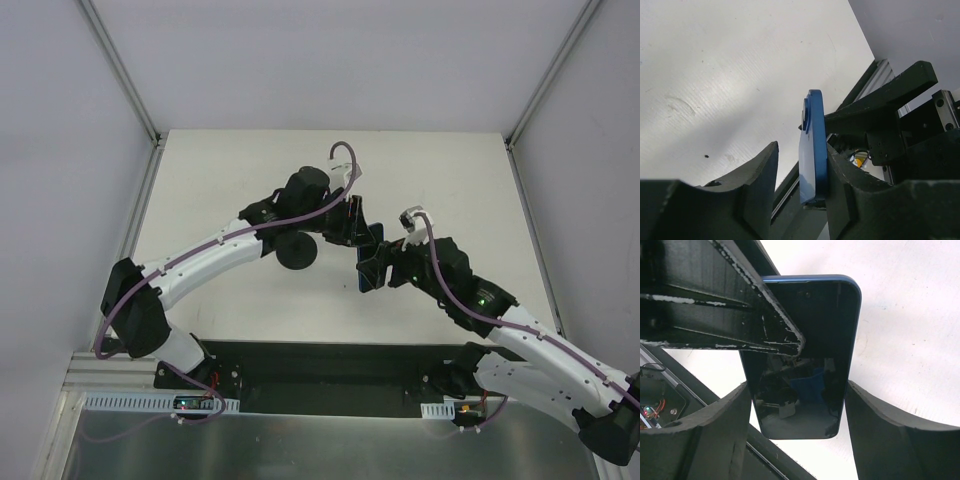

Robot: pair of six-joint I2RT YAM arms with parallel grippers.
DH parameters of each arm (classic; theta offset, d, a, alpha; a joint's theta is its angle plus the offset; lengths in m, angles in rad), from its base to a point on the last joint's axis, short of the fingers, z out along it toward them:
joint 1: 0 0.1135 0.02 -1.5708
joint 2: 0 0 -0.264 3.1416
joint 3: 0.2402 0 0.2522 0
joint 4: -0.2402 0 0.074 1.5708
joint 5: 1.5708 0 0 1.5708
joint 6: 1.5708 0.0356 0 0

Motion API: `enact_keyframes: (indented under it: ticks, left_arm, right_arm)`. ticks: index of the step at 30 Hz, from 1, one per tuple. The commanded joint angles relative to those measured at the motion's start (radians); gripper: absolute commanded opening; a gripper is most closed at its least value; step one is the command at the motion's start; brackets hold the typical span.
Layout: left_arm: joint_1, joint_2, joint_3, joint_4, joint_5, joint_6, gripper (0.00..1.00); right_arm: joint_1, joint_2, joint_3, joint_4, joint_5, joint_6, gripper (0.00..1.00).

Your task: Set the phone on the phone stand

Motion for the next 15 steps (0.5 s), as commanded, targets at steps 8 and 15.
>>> enact_keyframes:
  ticks: [8, 15]
  left_arm:
    - [-0.009, 0.003, 0.043, 0.03, 0.091, 0.035, 0.0]
    - [-0.007, -0.17, -0.101, 0.05, 0.072, 0.125, 0.0]
  right_arm:
    - [0.013, -0.014, 0.08, 0.022, -0.025, -0.04, 0.6]
    - [0.011, -0.028, 0.072, -0.053, -0.238, -0.12, 0.96]
